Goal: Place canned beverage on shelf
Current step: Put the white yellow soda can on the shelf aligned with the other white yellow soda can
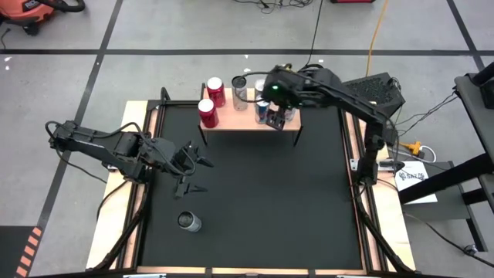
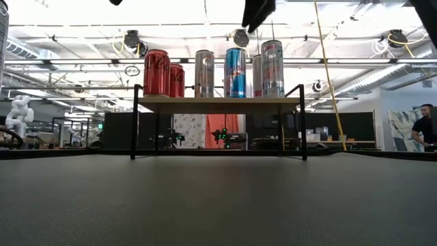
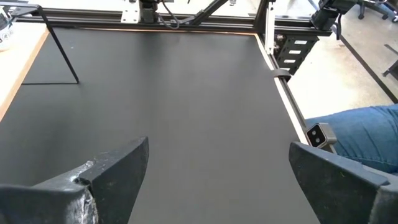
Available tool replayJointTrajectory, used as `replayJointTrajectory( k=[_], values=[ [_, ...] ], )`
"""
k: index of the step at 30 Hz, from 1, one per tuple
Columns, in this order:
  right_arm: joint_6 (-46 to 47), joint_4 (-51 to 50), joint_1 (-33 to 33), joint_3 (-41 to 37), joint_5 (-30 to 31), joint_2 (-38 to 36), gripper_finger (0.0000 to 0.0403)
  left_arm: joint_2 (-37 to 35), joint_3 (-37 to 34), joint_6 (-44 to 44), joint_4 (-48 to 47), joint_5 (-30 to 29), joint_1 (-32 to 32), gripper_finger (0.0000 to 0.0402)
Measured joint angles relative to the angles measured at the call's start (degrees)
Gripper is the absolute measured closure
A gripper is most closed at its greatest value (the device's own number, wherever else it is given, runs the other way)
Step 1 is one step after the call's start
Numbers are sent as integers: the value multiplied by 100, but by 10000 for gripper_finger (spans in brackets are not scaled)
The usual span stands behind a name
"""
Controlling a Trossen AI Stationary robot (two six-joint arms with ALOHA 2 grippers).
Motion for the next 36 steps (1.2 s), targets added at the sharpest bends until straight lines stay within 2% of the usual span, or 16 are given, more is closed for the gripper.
replayJointTrajectory(
  k=[4,8,11,15,23,27,32,36],
  values=[
    [47,240,215,4,-26,-321,95,0,0,4,2,0,0,10],
    [439,483,375,4,-332,-509,95,0,0,7,4,-2,1,10],
    [772,480,453,4,-345,-564,95,0,0,17,7,-132,3,10],
    [1314,244,551,4,-445,-602,95,22,0,4,66,-380,7,10],
    [2261,-324,768,4,-449,-598,95,297,0,-146,49,-378,7,10],
    [2568,-550,919,4,-878,-598,95,502,0,-266,50,-370,7,10],
    [2755,-788,1168,-24,-1060,-602,95,616,0,-628,51,102,-16,10],
    [2718,-793,1322,-28,-1052,-602,95,625,0,-450,77,468,-71,10]
  ],
)
